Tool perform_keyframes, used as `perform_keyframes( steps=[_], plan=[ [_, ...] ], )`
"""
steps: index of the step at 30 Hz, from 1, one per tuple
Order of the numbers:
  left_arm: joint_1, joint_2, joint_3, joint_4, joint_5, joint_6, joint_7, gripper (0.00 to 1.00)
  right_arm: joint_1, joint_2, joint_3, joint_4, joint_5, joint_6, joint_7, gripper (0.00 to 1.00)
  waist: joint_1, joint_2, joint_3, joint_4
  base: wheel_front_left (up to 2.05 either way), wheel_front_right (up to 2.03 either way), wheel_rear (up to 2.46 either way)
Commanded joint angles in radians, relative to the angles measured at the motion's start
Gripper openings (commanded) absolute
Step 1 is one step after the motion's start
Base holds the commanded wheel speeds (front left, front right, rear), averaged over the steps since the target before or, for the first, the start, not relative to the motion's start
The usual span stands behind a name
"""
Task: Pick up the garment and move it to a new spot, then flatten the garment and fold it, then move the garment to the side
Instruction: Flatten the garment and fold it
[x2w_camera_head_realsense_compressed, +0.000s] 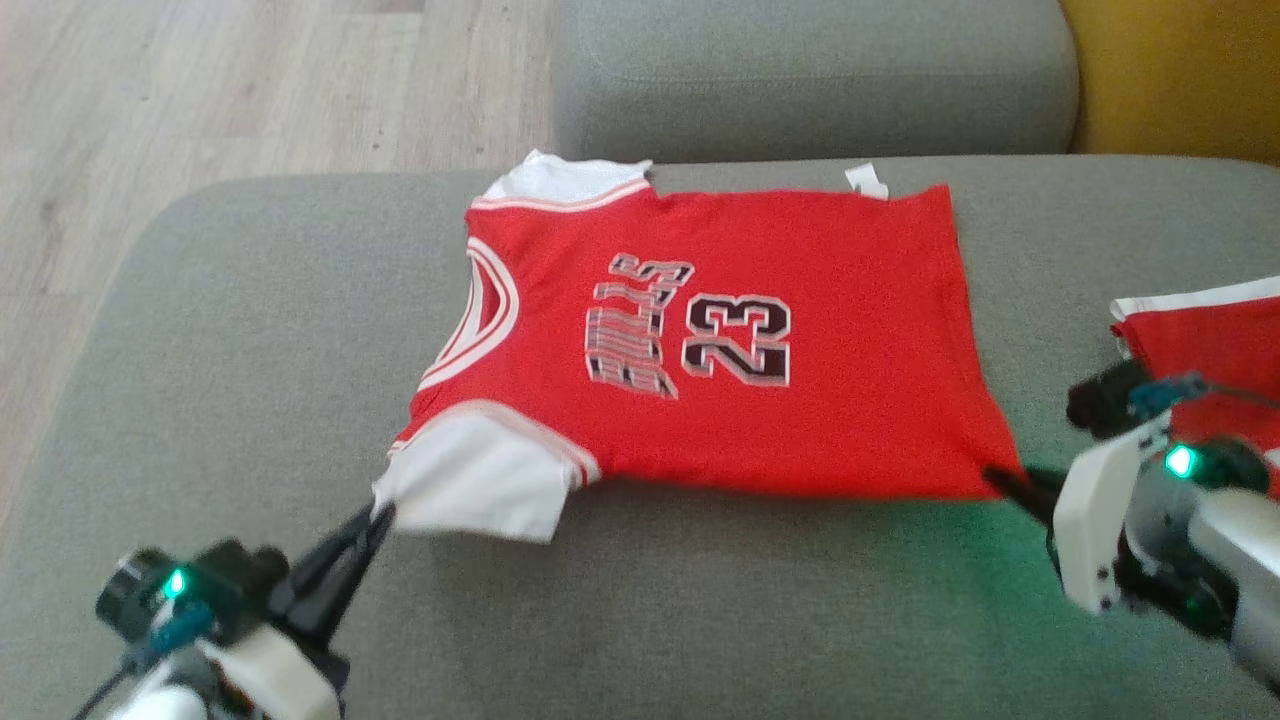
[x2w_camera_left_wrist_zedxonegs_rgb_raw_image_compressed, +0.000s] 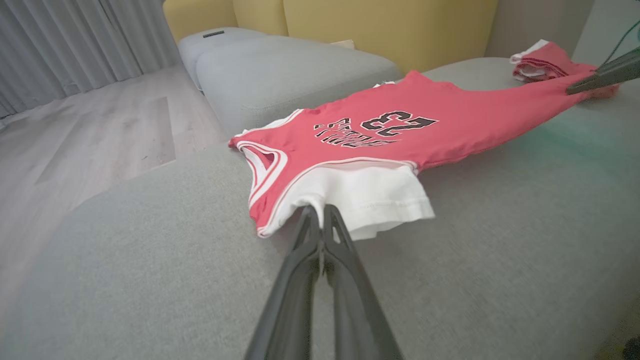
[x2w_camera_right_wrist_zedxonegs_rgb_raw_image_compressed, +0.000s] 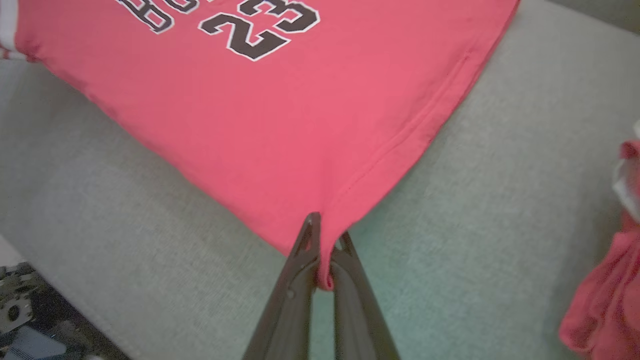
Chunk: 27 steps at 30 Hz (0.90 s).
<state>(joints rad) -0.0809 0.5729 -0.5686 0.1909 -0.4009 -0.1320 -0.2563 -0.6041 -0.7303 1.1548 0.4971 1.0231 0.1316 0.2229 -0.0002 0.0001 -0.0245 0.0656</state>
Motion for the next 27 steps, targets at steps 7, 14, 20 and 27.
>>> perform_keyframes(
  steps=[7,14,20,27],
  plan=[
    [-0.008,0.114,0.017,-0.114,0.016,0.005,0.051,0.00,0.020,-0.089,-0.010,-0.104,0.064,-0.001,0.066,0.00,0.0002,-0.0001,0.010,0.008,0.00,0.00,0.00],
    [-0.106,0.136,0.000,-0.118,0.048,0.004,0.093,0.00,-0.033,-0.089,-0.057,-0.097,0.065,-0.001,0.111,0.00,0.0002,-0.0001,0.063,0.000,0.00,0.00,0.00],
    [-0.247,0.158,-0.054,-0.073,0.097,0.002,0.121,0.00,-0.086,-0.044,-0.106,-0.072,0.072,-0.001,0.175,0.00,0.0002,-0.0001,0.114,-0.012,0.00,0.00,0.00],
    [-0.441,0.169,-0.155,0.018,0.084,0.002,0.132,0.00,-0.143,-0.007,-0.152,-0.051,0.089,-0.001,0.264,0.00,0.0002,-0.0001,0.177,-0.026,0.00,0.00,0.00]
  ],
)
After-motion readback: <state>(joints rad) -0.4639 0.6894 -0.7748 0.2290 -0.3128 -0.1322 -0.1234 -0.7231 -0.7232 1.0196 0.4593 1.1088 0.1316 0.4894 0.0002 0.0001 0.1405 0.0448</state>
